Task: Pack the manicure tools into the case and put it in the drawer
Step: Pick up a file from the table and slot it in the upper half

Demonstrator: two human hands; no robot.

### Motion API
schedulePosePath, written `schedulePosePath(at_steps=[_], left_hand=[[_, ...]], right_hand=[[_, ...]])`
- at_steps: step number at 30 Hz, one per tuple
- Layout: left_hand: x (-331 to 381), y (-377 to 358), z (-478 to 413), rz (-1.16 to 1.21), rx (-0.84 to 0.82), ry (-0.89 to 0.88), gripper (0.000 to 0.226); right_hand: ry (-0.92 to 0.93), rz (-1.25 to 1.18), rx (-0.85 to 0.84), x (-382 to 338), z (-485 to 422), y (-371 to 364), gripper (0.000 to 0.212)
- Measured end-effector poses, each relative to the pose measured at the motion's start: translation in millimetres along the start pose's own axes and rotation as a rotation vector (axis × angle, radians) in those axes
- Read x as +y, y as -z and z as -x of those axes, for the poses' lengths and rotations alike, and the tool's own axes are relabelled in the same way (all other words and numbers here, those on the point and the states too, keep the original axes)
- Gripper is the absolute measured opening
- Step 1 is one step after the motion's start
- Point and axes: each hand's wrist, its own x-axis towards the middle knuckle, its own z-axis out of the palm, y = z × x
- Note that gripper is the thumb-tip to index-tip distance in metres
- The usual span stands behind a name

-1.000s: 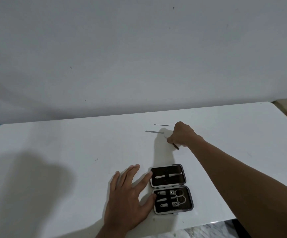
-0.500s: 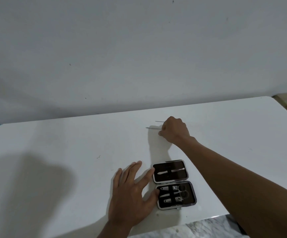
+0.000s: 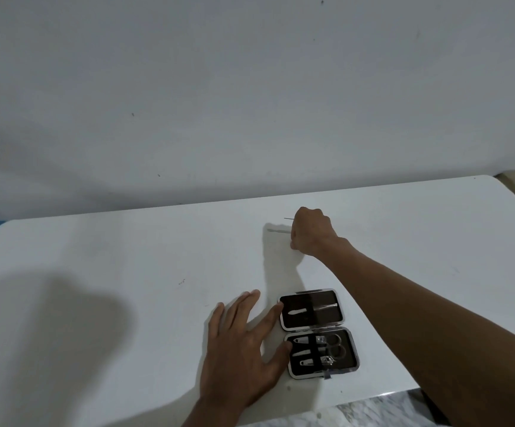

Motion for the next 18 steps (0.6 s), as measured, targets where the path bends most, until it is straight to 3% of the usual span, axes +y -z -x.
schedulePosePath(at_steps=[8, 13, 18], left_hand=[[0, 0, 0, -0.008, -0.003, 0.009, 0.055], [2, 1, -1, -0.017, -0.001, 0.016, 0.055], [1, 1, -2, -0.024, 0.02, 0.017, 0.057]], right_hand=[[-0.009, -0.086, -0.092, 3, -1, 7, 0.012], [-0.058, -0.139, -0.181, 1, 3, 12, 0.038], [-0.088, -0.253, -0.189, 9, 0, 19, 0.023]])
